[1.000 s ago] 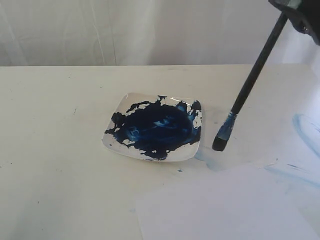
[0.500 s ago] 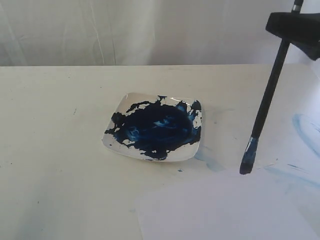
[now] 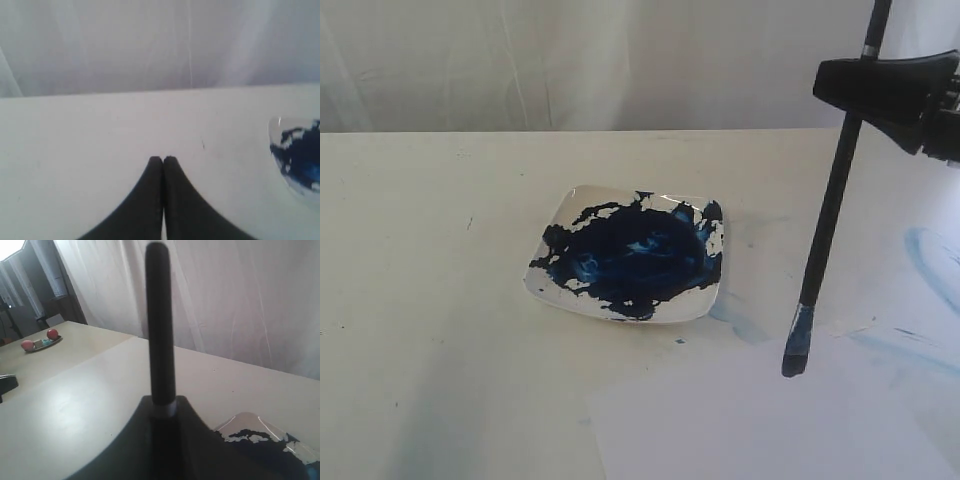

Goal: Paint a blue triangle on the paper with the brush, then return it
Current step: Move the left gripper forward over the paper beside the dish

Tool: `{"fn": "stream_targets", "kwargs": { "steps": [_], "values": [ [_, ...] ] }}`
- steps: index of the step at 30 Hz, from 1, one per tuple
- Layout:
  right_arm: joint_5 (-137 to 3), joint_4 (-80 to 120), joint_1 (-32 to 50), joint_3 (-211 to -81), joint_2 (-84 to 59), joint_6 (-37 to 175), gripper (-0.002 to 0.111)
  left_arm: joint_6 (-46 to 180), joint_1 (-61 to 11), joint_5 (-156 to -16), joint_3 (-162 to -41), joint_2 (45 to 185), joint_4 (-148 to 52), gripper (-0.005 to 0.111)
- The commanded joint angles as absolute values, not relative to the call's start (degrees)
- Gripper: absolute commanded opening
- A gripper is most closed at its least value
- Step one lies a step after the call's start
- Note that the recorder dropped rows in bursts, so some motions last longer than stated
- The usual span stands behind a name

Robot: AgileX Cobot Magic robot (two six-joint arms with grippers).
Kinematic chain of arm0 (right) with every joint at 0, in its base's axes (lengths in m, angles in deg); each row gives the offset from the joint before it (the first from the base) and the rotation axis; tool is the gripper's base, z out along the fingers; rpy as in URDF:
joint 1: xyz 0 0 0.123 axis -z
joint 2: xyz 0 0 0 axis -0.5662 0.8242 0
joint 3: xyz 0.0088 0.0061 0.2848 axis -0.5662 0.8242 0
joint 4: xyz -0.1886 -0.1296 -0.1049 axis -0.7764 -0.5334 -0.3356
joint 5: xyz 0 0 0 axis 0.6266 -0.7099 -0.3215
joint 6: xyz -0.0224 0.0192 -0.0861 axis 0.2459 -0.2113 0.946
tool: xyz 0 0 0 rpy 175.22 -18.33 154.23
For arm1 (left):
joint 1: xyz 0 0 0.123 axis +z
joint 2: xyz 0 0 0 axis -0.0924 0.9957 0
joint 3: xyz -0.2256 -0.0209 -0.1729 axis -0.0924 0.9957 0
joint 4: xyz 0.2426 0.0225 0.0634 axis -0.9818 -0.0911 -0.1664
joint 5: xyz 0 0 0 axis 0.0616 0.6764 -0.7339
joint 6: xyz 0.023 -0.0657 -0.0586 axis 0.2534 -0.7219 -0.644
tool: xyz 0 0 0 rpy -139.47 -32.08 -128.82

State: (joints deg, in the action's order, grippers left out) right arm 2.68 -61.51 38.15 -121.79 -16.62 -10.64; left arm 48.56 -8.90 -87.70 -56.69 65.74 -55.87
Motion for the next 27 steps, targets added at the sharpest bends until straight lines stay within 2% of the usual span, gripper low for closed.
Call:
{"fn": "stream_targets", "kwargs": {
  "steps": [1, 4, 7, 10, 12, 18, 27],
  "values": [
    [3.27, -60.86, 37.37, -121.58, -16.62, -8.65, 0.000, 50.27, -12.60, -76.53, -65.49, 79.67, -58.07, 0.000],
    [3.27, -60.86, 37.37, -121.58, -16.62, -8.65, 0.000, 63.47, -18.71, -67.23, -71.03, 90.55, -47.15, 0.000],
    [3.27, -60.86, 37.37, -121.58, -16.62, -8.66, 0.000, 97.72, -23.50, -54.24, -76.05, 100.73, -18.71, 0.000],
    [3.27, -60.98, 37.37, -121.58, -16.62, -8.66, 0.000, 126.95, -24.20, -36.79, -79.52, 110.73, 7.14, 0.000],
    [3.27, -61.48, 37.37, -121.58, -16.62, -8.66, 0.000, 134.03, -24.20, -30.52, -80.77, 117.11, 16.12, 0.000],
    [3.27, -62.30, 37.37, -121.58, -16.62, -8.66, 0.000, 136.48, -24.20, -31.32, -85.23, 129.30, 16.93, 0.000],
    [3.27, -56.68, 36.13, -121.58, -15.62, -4.47, 0.000, 138.73, -28.64, -35.96, -91.35, 137.86, 17.38, 0.000]
  ]
}}
